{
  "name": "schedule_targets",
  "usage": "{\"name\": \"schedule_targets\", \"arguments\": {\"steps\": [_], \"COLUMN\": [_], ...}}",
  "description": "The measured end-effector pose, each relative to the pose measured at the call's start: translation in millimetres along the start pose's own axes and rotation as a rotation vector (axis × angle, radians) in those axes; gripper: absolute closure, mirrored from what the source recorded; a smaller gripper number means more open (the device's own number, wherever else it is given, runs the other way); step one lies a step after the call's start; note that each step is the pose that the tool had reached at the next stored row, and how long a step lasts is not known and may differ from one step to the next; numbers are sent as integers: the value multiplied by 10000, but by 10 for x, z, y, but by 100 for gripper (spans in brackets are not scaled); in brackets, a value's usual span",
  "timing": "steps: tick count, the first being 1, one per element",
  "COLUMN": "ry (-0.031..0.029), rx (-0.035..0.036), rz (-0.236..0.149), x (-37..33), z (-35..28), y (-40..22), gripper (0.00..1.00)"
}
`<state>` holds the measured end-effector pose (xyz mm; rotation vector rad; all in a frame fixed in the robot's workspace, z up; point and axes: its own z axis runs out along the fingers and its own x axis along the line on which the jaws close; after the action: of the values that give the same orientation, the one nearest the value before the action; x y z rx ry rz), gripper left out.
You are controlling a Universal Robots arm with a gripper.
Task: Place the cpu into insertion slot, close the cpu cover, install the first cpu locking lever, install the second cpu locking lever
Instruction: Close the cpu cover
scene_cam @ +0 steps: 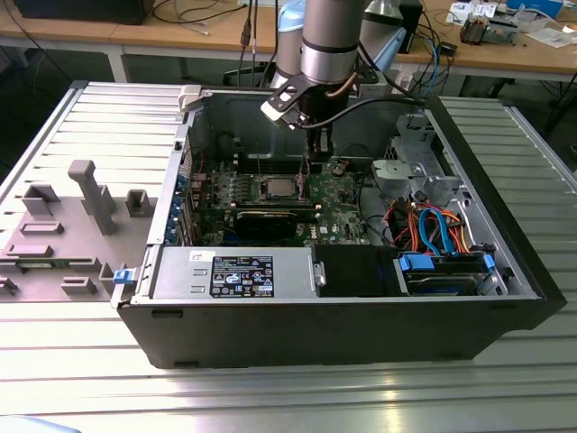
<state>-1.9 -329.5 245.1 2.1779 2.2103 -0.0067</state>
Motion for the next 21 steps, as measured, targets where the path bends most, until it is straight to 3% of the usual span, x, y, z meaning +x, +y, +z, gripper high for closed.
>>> {"name": "schedule_targets", "arguments": {"steps": [21], "ry": [1], "rx": [4], "rz": [0], "x": [1], "z": [3], "y": [-66], "gripper": [89]}}
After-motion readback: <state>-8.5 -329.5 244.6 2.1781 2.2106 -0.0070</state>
